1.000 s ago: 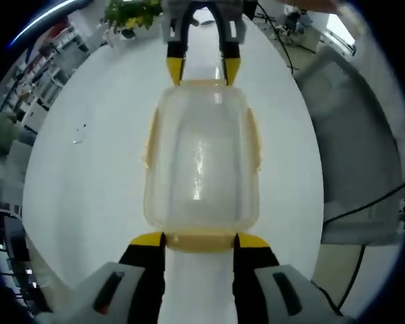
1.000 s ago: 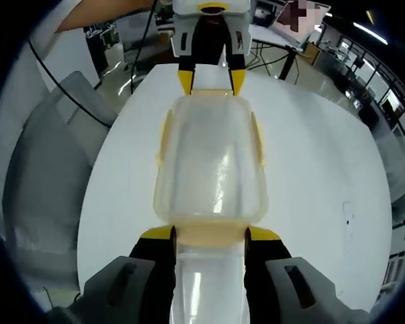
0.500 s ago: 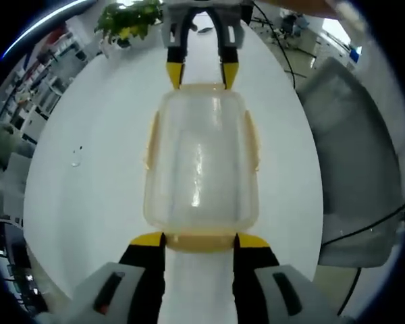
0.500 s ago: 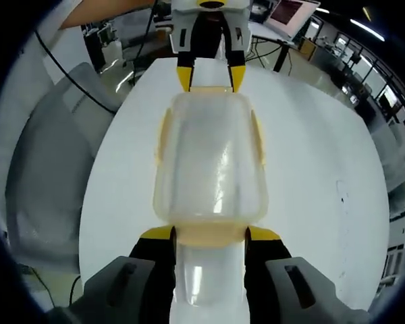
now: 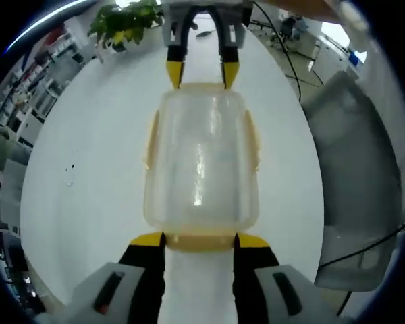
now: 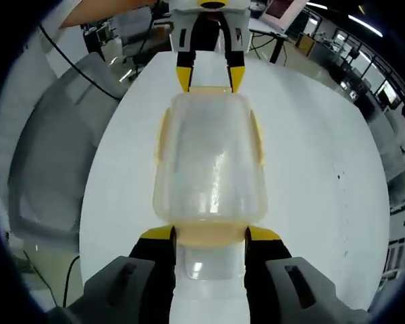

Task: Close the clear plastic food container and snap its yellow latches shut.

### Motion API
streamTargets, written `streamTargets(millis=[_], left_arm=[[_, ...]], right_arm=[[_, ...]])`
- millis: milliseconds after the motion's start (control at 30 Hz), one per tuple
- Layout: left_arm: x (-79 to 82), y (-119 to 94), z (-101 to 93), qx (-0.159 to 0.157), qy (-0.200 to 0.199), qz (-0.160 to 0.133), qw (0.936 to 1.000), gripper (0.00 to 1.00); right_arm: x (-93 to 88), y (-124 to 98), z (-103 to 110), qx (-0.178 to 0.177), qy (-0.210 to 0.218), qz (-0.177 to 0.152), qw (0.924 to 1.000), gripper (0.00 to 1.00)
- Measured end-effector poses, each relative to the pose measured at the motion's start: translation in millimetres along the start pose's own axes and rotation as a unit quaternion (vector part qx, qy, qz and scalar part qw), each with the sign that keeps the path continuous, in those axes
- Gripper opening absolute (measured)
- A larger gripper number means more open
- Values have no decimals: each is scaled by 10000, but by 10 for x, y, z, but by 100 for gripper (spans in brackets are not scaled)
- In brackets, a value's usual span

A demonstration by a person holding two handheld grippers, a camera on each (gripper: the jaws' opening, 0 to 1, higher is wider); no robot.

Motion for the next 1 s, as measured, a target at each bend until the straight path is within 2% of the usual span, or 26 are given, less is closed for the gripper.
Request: streamTargets(millis=[367, 567, 1000], left_arm=[[326, 147, 19, -65, -2, -18, 10000, 33], [506, 304, 10, -127, -29, -46, 9999, 33], [787, 492, 30, -230, -149, -94, 9996, 33]], right_arm=[[-333, -138, -16, -17, 37, 45, 10000, 36], [-537, -179, -46, -8, 27, 110, 9999, 36], [-889, -219, -126, 34, 53, 175, 9998, 36]])
Point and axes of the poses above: the point that each gripper's makers call its tool centre point, and the gripper's own axes: y roughly forward along the fingers, z roughly to its left, x roughly out of its top, the point moved 4 cm from there along -y, roughly backward along the fingers, and after that the axes turned 8 degrees about x, right-handed, at the moved point
